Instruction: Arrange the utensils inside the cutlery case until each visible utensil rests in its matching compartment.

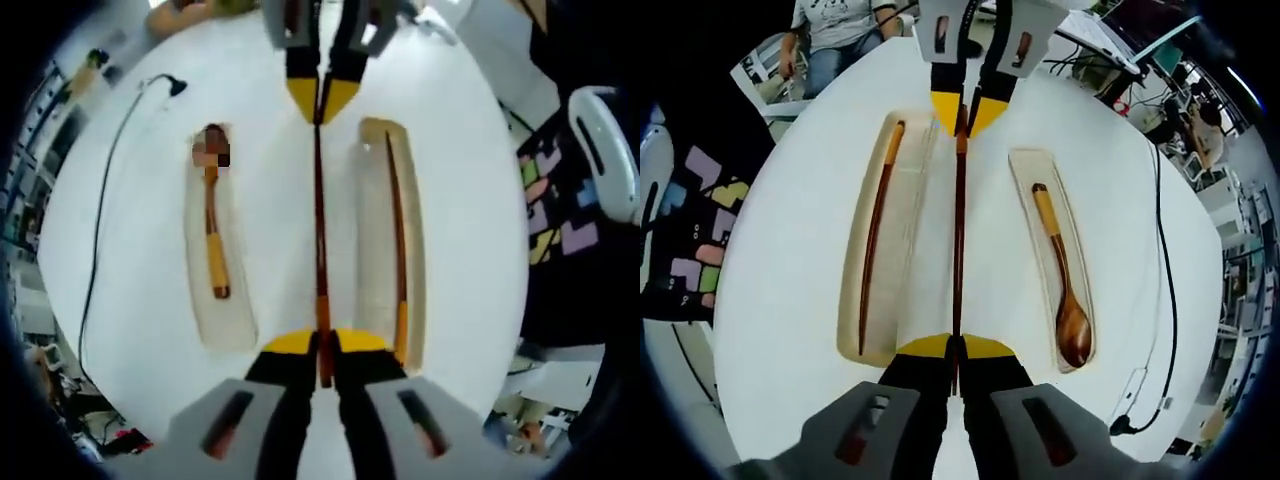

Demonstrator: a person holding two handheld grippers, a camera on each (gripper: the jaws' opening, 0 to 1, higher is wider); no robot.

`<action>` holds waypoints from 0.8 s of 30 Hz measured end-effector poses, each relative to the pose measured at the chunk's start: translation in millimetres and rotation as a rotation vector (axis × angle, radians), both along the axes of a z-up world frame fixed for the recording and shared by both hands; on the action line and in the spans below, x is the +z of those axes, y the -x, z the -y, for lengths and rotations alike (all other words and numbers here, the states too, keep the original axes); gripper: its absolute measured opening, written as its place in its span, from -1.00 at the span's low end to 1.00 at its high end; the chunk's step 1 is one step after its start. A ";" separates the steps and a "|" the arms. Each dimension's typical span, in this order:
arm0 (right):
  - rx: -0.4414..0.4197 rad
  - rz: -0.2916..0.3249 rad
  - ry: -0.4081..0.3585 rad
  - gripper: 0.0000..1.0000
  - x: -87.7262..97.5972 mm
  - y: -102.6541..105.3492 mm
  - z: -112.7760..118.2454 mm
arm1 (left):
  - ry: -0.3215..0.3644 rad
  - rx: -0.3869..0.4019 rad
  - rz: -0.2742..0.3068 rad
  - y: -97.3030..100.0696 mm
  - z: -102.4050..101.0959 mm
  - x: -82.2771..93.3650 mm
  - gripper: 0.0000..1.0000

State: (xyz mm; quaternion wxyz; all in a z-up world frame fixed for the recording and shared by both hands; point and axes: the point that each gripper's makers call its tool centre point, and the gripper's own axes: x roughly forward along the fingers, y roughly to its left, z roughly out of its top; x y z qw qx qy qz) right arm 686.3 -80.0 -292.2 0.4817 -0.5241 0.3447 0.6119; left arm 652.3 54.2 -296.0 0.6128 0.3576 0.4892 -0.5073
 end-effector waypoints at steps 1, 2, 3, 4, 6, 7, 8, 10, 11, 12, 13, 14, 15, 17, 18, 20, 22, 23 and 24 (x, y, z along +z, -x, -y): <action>-0.003 -0.005 0.003 -1.00 -0.2 1.3 0.6 | 0.001 -0.003 -0.002 2.5 0.8 -0.4 -0.89; -0.006 -0.015 0.005 -1.00 -0.4 4.1 1.4 | 0.001 -0.004 -0.005 4.1 1.2 -0.5 -0.89; -0.006 -0.020 0.004 -1.00 -0.4 7.0 1.8 | -0.001 -0.008 -0.009 6.9 1.4 -0.4 -0.89; -0.005 -0.026 0.004 -1.00 -0.7 10.0 2.4 | -0.001 -0.013 -0.008 9.2 1.5 0.2 -0.89; -0.005 -0.031 0.003 -1.00 -0.9 15.5 3.4 | 0.003 -0.017 -0.011 13.5 2.0 1.8 -0.88; -0.002 -0.025 -0.001 -1.00 -0.8 17.5 3.6 | 0.006 -0.019 -0.016 16.6 2.5 2.1 -0.88; 0.008 -0.014 -0.006 -1.00 -0.3 18.1 3.1 | 0.005 -0.022 -0.015 18.4 2.5 1.4 -0.88; -0.003 -0.037 -0.009 -1.00 -0.3 23.6 3.7 | 0.006 -0.027 -0.018 21.2 2.8 -0.3 -0.88; -0.010 -0.050 -0.014 -1.00 -0.7 26.4 3.9 | 0.006 -0.030 -0.023 23.1 2.9 -1.5 -0.88; -0.011 -0.054 -0.017 -1.00 -1.0 28.1 4.8 | 0.007 -0.032 -0.027 25.1 3.1 -2.5 -0.88; -0.013 -0.060 -0.021 -1.00 -1.4 29.4 5.1 | 0.010 -0.035 -0.032 27.3 3.9 -3.1 -0.88; -0.018 -0.069 -0.022 -1.00 -1.7 31.0 5.7 | 0.013 -0.035 -0.037 28.7 4.7 -3.3 -0.88; -0.021 -0.076 -0.025 -1.00 -2.0 32.1 6.0 | 0.014 -0.035 -0.039 29.7 5.1 -3.5 -0.88; -0.029 -0.088 -0.031 -1.00 -2.7 34.1 6.4 | 0.013 -0.039 -0.040 32.1 5.7 -4.3 -0.88; -0.032 -0.099 -0.033 -1.00 -3.3 35.8 6.5 | 0.012 -0.042 -0.045 33.2 5.9 -4.6 -0.88; -0.036 -0.112 -0.036 -1.00 -4.8 38.6 7.1 | 0.010 -0.047 -0.050 34.7 6.0 -5.8 -0.88; -0.036 -0.124 -0.035 -1.00 -7.2 42.6 7.9 | 0.008 -0.053 -0.052 35.6 6.1 -7.4 -0.88; -0.034 -0.131 -0.033 -0.99 -9.1 44.7 8.4 | 0.009 -0.054 -0.059 37.1 6.6 -8.6 -0.88; -0.036 -0.138 -0.029 -0.99 -10.5 46.6 9.0 | 0.010 -0.056 -0.070 40.0 7.6 -10.3 -0.88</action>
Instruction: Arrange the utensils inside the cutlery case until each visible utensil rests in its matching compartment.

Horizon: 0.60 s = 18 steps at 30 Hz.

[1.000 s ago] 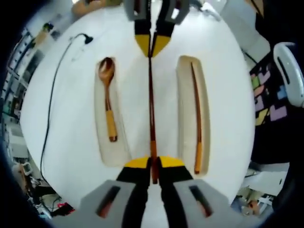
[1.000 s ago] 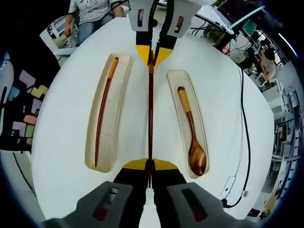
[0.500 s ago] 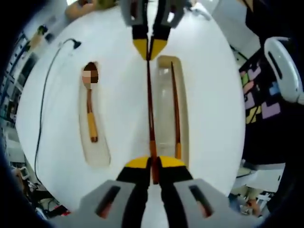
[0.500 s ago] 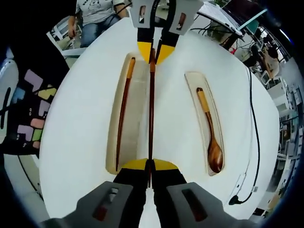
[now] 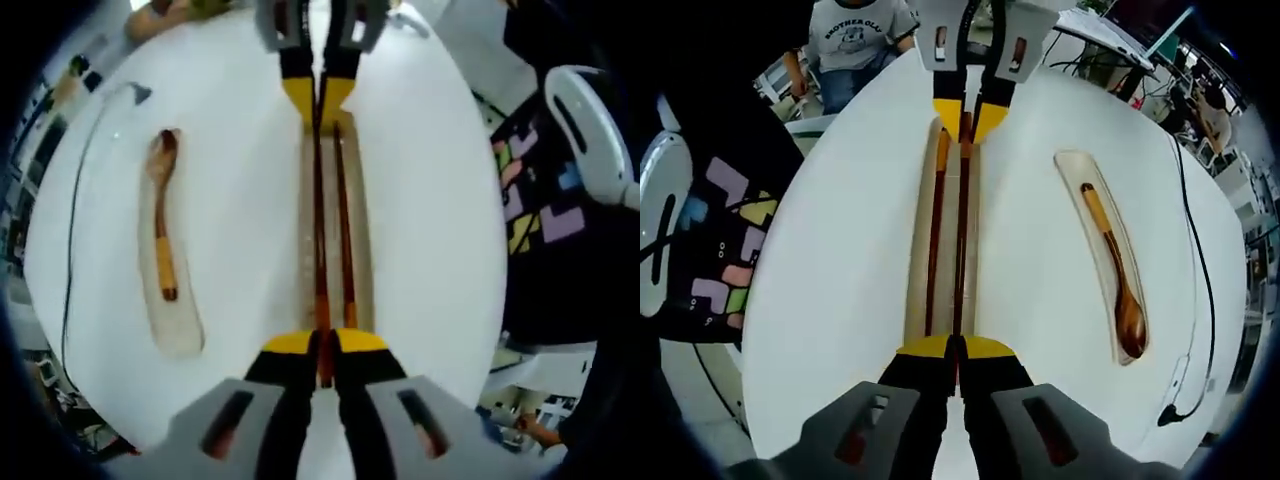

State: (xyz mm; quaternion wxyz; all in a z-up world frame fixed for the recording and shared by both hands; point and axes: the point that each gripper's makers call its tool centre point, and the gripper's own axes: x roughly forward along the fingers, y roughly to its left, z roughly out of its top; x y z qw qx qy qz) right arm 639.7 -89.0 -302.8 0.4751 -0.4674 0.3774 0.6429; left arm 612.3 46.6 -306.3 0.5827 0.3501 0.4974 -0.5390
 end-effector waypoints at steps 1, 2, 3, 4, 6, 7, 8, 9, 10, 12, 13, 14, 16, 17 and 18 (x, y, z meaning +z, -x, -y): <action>0.001 -0.003 0.001 -0.99 -0.8 1.1 0.2 | -0.002 -0.002 -0.005 1.9 0.5 -1.4 -0.88; 0.004 -0.006 0.000 -0.99 -1.8 2.6 0.3 | -0.006 -0.005 -0.009 3.5 0.3 -2.6 -0.88; 0.005 -0.012 -0.002 -0.99 -2.4 4.0 -0.2 | -0.012 -0.009 -0.008 4.6 -0.2 -3.6 -0.88; 0.003 -0.022 -0.003 -0.99 -3.2 5.9 -0.8 | -0.019 -0.014 -0.006 5.1 -1.2 -4.4 -0.88; 0.001 -0.029 -0.007 -0.99 -5.0 8.0 -2.6 | -0.034 -0.021 0.004 4.2 -4.2 -6.1 -0.88; 0.001 -0.029 -0.008 -0.99 -6.1 8.9 -3.6 | -0.038 -0.021 0.006 3.9 -4.9 -6.6 -0.88; 0.001 -0.031 -0.008 -0.99 -7.3 9.4 -4.5 | -0.040 -0.021 0.008 3.6 -5.7 -7.3 -0.88; 0.002 -0.033 -0.006 -0.99 -8.4 10.0 -5.0 | -0.041 -0.019 0.006 3.6 -6.3 -8.0 -0.88; 0.005 -0.033 -0.004 -0.99 -9.9 10.7 -4.9 | -0.040 -0.014 0.002 4.2 -6.5 -8.8 -0.88; 0.006 -0.030 -0.003 -0.99 -11.0 11.0 -4.7 | -0.039 -0.011 -0.003 5.5 -6.7 -10.9 -0.88; 0.007 -0.032 -0.003 -0.99 -11.6 11.4 -5.0 | -0.040 -0.012 -0.004 6.1 -7.1 -11.9 -0.88; 0.006 -0.035 -0.004 -0.99 -12.1 12.0 -5.3 | -0.041 -0.012 -0.006 6.6 -7.3 -12.3 -0.88; 0.007 -0.030 -0.011 -0.99 -13.3 11.5 -6.9 | -0.049 -0.016 -0.008 7.7 -9.0 -13.6 -0.88; 0.007 -0.030 -0.012 -0.99 -13.7 10.4 -7.7 | -0.050 -0.017 -0.008 7.6 -9.3 -14.1 -0.88; 0.002 -0.041 -0.008 -0.98 -14.3 11.5 -7.5 | -0.049 -0.017 -0.009 7.7 -9.3 -14.4 -0.88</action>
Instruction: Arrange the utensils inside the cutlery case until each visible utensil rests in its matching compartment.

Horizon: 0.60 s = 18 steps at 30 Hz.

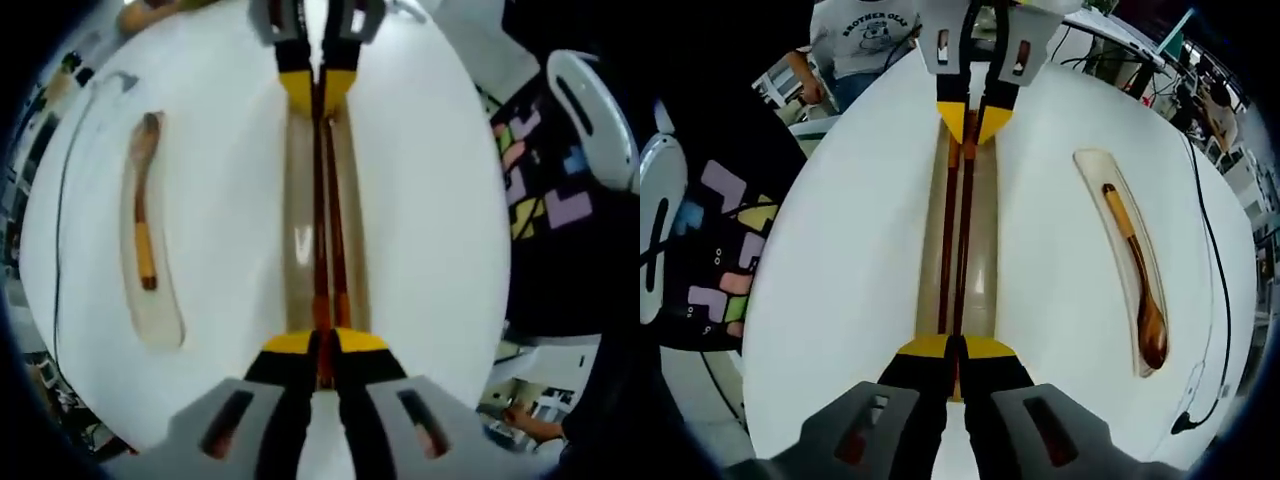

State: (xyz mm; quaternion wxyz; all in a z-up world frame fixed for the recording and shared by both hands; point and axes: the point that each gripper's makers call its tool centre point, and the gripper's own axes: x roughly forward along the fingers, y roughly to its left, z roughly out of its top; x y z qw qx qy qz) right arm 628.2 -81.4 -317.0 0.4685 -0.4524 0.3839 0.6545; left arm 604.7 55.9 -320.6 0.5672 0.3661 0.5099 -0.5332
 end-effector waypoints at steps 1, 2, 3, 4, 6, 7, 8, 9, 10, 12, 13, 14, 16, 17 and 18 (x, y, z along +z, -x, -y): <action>-0.003 -0.005 0.001 -0.98 -0.3 0.5 0.2 | 0.000 0.001 -0.001 -0.1 0.2 -0.4 -0.88; -0.004 -0.006 0.002 -0.98 -0.5 0.7 0.3 | -0.002 0.000 -0.001 -0.1 0.1 -0.6 -0.88; -0.002 -0.004 0.002 -0.98 -0.5 0.5 0.3 | -0.004 -0.002 -0.001 -0.1 0.4 -1.1 -0.88; -0.002 -0.002 0.001 -0.98 -0.1 0.7 0.6 | -0.006 -0.004 -0.001 0.0 0.6 -1.4 -0.88; -0.003 -0.005 0.003 -0.98 0.1 0.9 1.1 | -0.008 -0.006 -0.001 0.1 1.2 -2.1 -0.88; -0.001 -0.006 0.004 -0.98 -0.2 1.1 1.5 | -0.009 -0.009 -0.001 0.0 1.7 -2.7 -0.88; 0.001 -0.008 0.005 -0.98 -0.4 2.0 1.8 | -0.009 -0.011 -0.001 0.0 2.2 -3.2 -0.88; 0.002 -0.011 0.006 -0.98 -0.7 2.7 2.2 | -0.009 -0.014 -0.001 0.1 2.7 -3.7 -0.88; 0.004 -0.015 0.005 -0.98 -1.8 0.6 3.4 | -0.010 -0.016 -0.001 0.1 3.1 -4.2 -0.88; 0.019 -0.011 0.003 -0.98 -3.7 0.2 4.8 | -0.013 -0.019 -0.004 0.6 3.8 -5.1 -0.88; 0.022 -0.005 0.001 -0.98 -4.1 -0.4 4.9 | -0.015 -0.019 -0.005 0.6 3.9 -5.6 -0.88; 0.023 -0.003 0.002 -0.97 -4.6 -0.5 5.2 | -0.016 -0.018 -0.003 0.2 3.9 -5.9 -0.88; 0.022 -0.004 0.005 -0.97 -5.0 -0.5 5.8 | -0.019 -0.015 -0.006 0.4 3.7 -6.6 -0.88; 0.022 -0.003 0.005 -0.98 -5.2 -0.5 6.1 | -0.021 -0.014 -0.006 0.4 3.3 -7.1 -0.88; 0.022 -0.002 0.006 -0.98 -5.3 -0.7 6.5 | -0.023 -0.015 -0.005 0.3 2.8 -7.5 -0.88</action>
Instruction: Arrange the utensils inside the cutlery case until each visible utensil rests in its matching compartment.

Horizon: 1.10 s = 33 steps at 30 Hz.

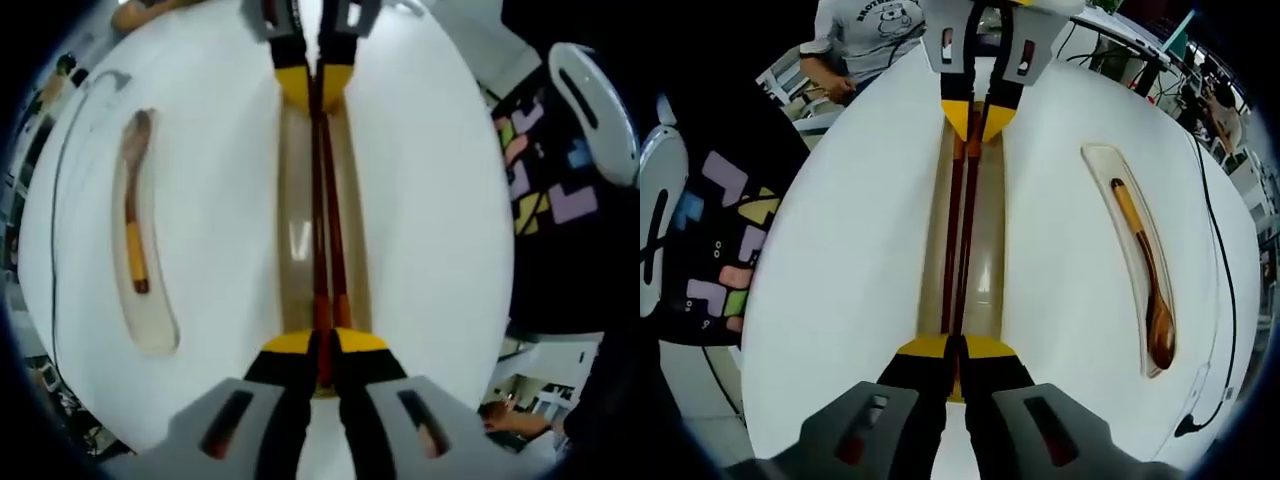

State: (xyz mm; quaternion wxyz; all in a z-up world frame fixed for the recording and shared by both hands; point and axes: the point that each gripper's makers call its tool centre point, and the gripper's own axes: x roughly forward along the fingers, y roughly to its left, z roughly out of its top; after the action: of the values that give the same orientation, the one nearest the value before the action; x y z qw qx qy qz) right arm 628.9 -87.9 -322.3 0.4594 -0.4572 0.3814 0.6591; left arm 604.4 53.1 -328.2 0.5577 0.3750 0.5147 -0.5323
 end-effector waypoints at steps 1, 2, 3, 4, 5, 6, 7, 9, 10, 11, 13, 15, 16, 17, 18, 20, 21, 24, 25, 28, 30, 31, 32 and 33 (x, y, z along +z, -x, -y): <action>0.001 0.001 0.003 -0.98 -0.2 -0.2 0.7 | 0.000 -0.001 0.000 -0.1 -0.4 -0.4 -0.88; 0.004 0.002 0.003 -0.97 -0.6 -1.4 1.0 | 0.001 0.005 0.000 -0.7 -0.3 -0.7 -0.88; 0.006 0.002 0.003 -0.97 -0.7 -1.8 1.2 | 0.003 0.011 -0.002 -0.8 -0.4 -0.8 -0.88; 0.007 -0.002 0.003 -0.97 -1.0 -1.7 1.5 | 0.006 0.012 -0.006 -0.2 -0.4 -0.7 -0.88; 0.007 -0.003 0.007 -0.97 -1.4 -1.9 2.1 | 0.007 0.011 -0.008 0.2 -0.6 -0.4 -0.88; 0.006 -0.003 0.013 -0.97 -2.0 -2.6 3.1 | 0.008 0.012 -0.006 -0.1 -0.9 -0.3 -0.87; 0.008 -0.007 0.018 -0.97 -2.2 -2.3 4.3 | 0.009 0.014 -0.004 -0.4 -1.1 0.0 -0.86; 0.006 -0.010 0.016 -0.97 -2.1 -2.6 4.7 | 0.014 0.016 -0.007 0.4 -1.0 0.8 -0.85; 0.006 -0.007 0.013 -0.97 -1.8 -3.5 4.5 | 0.017 0.023 -0.008 1.0 -0.4 1.5 -0.84; 0.006 -0.006 0.011 -0.97 -1.5 -3.9 4.5 | 0.025 0.028 -0.009 2.0 0.9 2.6 -0.82; 0.006 -0.010 -0.008 -0.94 0.6 -4.2 2.1 | 0.037 0.052 -0.019 3.0 3.8 5.4 -0.81; -0.003 -0.022 -0.015 -0.92 2.1 -1.7 0.1 | 0.053 0.053 -0.015 3.7 6.3 7.6 -0.80; -0.005 -0.027 -0.015 -0.90 2.7 -0.7 -0.4 | 0.055 0.055 -0.014 3.7 6.9 7.7 -0.80; -0.004 -0.029 -0.011 -0.89 3.4 0.0 0.0 | 0.056 0.057 -0.012 3.7 6.9 8.0 -0.80; 0.002 -0.022 -0.006 -0.89 4.5 -0.1 0.7 | 0.055 0.057 -0.010 3.6 6.7 8.2 -0.80; 0.015 -0.015 -0.002 -0.88 9.0 0.3 1.1 | 0.053 0.058 -0.007 3.7 5.5 9.1 -0.80; 0.018 -0.012 0.000 -0.88 12.2 0.2 0.9 | 0.051 0.061 -0.004 3.8 4.7 9.6 -0.81; 0.021 -0.004 -0.021 -0.87 22.6 -0.2 -2.6 | 0.047 0.063 0.012 2.2 2.6 10.9 -0.82; 0.016 -0.004 -0.027 -0.87 25.1 -0.7 -3.4 | 0.045 0.065 0.015 1.7 2.1 11.3 -0.82; 0.016 -0.003 -0.044 -0.87 28.8 -0.3 -5.2 | 0.041 0.068 0.028 0.0 0.0 13.2 -0.83; 0.020 0.004 -0.043 -0.87 28.8 -0.5 -4.8 | 0.045 0.077 0.031 -1.2 0.0 14.5 -0.83; 0.022 0.009 -0.041 -0.87 29.2 -1.3 -4.1 | 0.046 0.080 0.033 -1.9 -0.5 15.5 -0.83; 0.022 0.012 -0.041 -0.87 30.0 -1.9 -3.5 | 0.050 0.085 0.039 -3.2 -0.4 16.9 -0.83; 0.019 0.016 -0.042 -0.87 32.0 -3.3 -2.6 | 0.054 0.091 0.043 -4.5 -0.4 18.4 -0.83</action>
State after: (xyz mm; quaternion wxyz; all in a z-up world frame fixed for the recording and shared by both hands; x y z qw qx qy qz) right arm 632.2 -85.3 -290.4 0.4656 -0.4561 0.3593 0.6679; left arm 608.9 53.6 -309.8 0.6021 0.3475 0.5047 -0.5119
